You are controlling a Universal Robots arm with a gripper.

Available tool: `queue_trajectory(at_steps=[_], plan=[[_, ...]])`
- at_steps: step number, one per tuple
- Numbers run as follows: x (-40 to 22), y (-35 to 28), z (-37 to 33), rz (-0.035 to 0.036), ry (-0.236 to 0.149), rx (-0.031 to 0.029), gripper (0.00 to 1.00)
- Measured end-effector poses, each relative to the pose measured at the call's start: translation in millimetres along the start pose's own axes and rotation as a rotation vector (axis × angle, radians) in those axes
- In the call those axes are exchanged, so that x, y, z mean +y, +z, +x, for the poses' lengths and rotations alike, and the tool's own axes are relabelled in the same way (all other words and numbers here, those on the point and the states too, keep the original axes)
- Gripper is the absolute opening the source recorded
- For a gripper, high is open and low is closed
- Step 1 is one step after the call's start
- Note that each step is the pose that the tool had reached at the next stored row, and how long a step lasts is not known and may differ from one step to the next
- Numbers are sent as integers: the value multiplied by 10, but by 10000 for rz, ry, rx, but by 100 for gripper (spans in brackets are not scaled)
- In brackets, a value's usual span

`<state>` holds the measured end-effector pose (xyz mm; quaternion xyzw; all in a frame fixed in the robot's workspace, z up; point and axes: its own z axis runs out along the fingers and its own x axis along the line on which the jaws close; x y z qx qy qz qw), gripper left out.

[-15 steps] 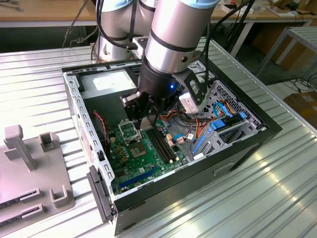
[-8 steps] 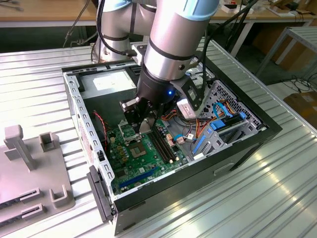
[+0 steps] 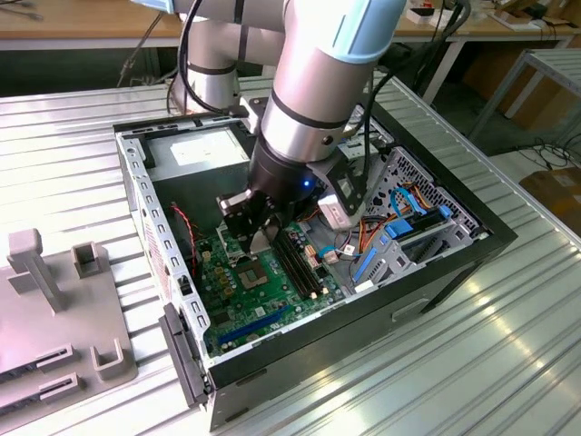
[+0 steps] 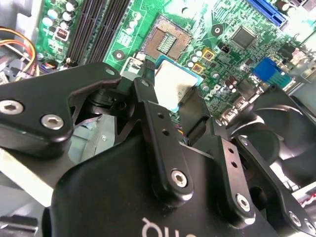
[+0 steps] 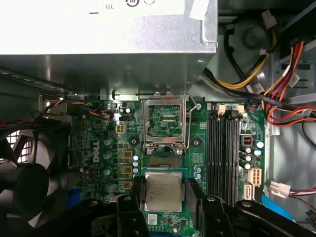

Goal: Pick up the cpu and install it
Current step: 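Place the cpu into insertion slot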

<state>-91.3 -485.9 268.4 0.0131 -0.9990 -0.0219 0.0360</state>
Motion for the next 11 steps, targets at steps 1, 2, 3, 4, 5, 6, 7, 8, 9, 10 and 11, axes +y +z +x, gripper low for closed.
queue_trajectory(at_steps=[1, 2, 3, 4, 5, 6, 7, 8, 9, 10, 11], plan=[[-1, 17, -4, -1, -1, 0, 45], [-1, 33, -7, -1, 0, -10, 45], [-2, 41, -8, 0, -2, -27, 45], [-2, 49, -9, 0, -4, -57, 45], [-3, 52, -9, 6, -5, -105, 45], [-3, 58, -9, 7, -8, -167, 45], [-3, 64, -10, 6, -10, -201, 45], [-3, 64, -11, 6, -11, -203, 45], [-3, 65, -11, 6, -11, -203, 45], [-3, 73, -11, 1, -10, -206, 45], [-7, 88, -12, 2, -10, -206, 45]])
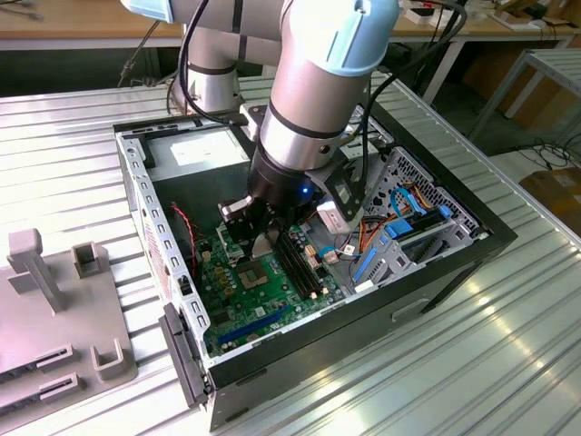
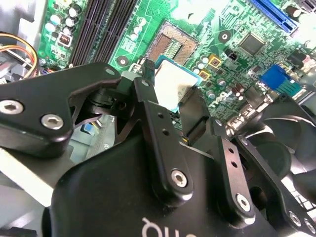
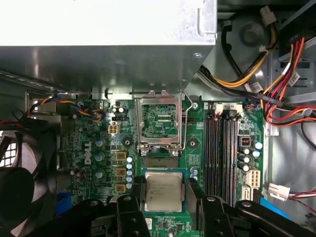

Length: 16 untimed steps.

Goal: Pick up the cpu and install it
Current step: 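Place the cpu into insertion slot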

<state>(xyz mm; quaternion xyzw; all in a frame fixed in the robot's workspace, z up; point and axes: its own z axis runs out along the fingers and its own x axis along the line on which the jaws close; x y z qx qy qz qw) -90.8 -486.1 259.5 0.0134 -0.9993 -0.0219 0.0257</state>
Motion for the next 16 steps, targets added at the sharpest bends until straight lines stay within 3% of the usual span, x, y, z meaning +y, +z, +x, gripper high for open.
queue_trajectory(at_steps=[8, 9, 11, 13, 16], plan=[[-30, 148, -1, 5, -1, -2, 45], [-31, 169, 21, 6, -2, -53, 45], [-31, 203, 63, 9, -9, -213, 45], [-31, 227, 67, 9, -12, -271, 45], [-34, 279, 64, 10, -14, -277, 45]])
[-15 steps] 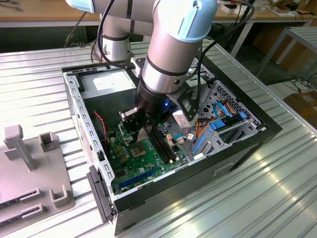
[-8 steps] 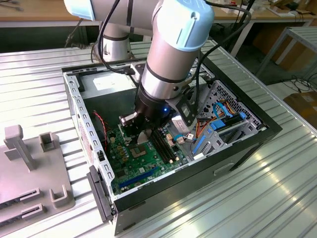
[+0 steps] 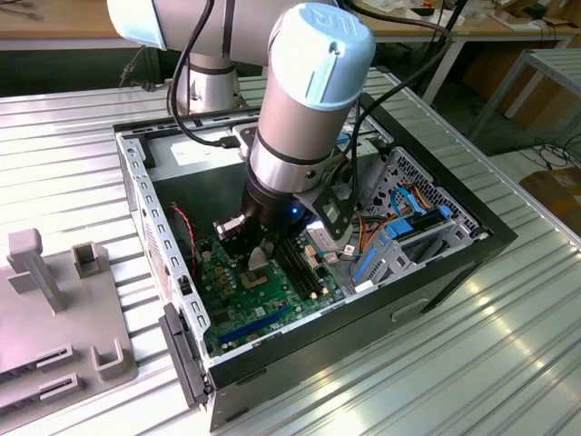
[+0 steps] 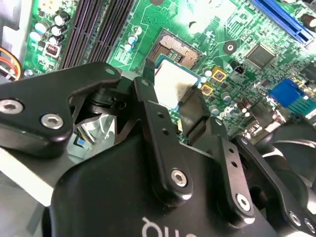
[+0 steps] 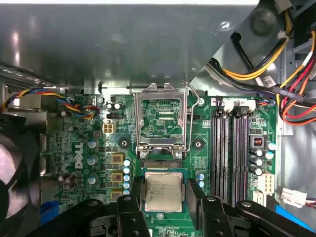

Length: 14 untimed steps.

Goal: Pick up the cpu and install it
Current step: 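Place the cpu into insertion slot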

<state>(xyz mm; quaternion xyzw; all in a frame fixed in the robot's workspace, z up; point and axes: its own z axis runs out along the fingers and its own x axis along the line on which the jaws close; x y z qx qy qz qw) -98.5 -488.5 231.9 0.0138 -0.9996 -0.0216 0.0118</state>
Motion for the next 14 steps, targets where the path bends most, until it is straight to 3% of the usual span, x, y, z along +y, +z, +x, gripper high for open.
queue_trajectory(at_steps=[14], plan=[[-50, 218, 8, -3, 2, -1, 45]])
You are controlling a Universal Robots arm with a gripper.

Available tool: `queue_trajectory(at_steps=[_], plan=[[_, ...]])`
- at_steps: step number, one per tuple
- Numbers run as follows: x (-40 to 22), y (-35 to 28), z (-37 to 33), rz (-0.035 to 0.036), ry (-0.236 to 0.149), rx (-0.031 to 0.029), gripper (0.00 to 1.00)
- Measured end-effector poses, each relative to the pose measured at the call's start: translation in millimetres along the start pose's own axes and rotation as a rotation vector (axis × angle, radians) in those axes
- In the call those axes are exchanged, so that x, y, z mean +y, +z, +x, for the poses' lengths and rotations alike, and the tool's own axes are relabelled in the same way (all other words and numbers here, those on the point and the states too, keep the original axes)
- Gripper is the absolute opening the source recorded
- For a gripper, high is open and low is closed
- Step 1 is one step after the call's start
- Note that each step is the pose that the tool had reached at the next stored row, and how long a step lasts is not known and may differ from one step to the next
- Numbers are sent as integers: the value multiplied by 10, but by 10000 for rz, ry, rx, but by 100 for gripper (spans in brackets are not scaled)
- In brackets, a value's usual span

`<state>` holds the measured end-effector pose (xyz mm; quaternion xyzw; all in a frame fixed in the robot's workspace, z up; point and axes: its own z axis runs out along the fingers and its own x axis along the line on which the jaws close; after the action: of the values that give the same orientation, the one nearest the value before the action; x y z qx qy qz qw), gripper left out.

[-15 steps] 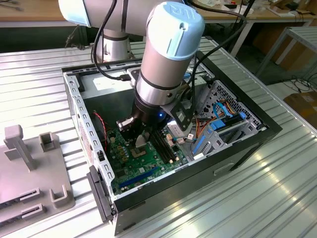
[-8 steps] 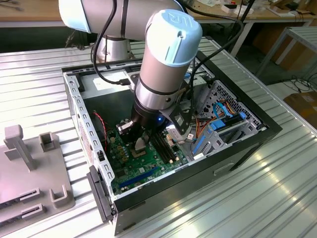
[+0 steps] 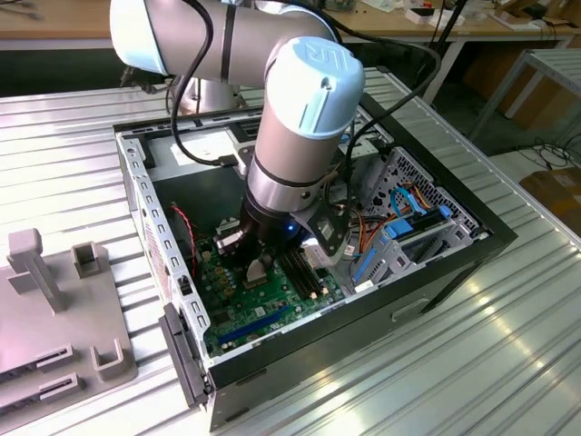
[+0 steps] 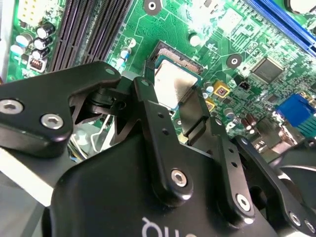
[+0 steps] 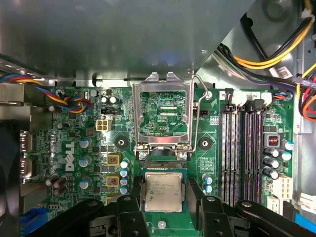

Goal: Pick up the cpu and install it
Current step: 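Place the cpu into insertion slot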

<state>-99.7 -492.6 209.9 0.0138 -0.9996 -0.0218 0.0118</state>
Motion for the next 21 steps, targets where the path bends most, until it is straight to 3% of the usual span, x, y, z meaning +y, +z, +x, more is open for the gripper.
queue_trajectory(at_steps=[4, 21], plan=[[-1, 26, 8, -4, 2, 1, 45], [-10, 33, 11, -16, 0, 0, 45]])
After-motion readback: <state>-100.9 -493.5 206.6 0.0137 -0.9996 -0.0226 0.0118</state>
